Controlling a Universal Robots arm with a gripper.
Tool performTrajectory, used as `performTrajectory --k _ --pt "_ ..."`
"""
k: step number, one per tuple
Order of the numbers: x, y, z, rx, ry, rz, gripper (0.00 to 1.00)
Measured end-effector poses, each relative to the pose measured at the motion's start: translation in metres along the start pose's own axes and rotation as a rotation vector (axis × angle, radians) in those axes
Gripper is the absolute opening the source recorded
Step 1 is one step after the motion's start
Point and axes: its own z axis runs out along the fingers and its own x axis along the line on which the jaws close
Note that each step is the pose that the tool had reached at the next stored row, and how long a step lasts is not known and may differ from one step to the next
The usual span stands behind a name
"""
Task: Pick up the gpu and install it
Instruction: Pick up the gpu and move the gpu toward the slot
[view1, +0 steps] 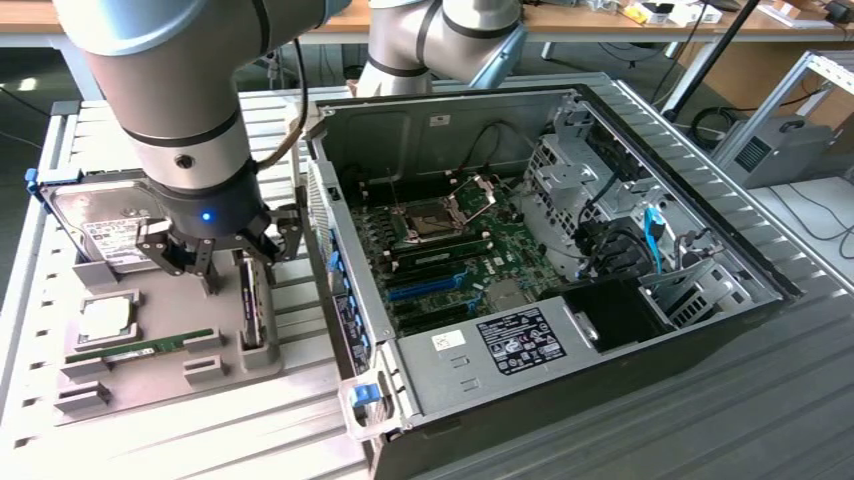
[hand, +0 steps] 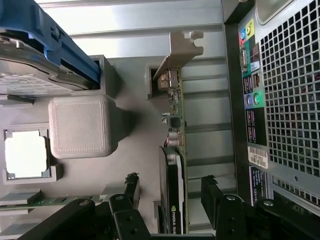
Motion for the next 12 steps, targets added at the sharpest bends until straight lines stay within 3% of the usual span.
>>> performTrajectory --k 5,12 --pt "0.0002 -0.0004 0.0078 -0.0001 -0.0001 0.0 0.62" --pt "0.0003 -0.0006 0.0107 0.0001 0.0 0.0 0.62"
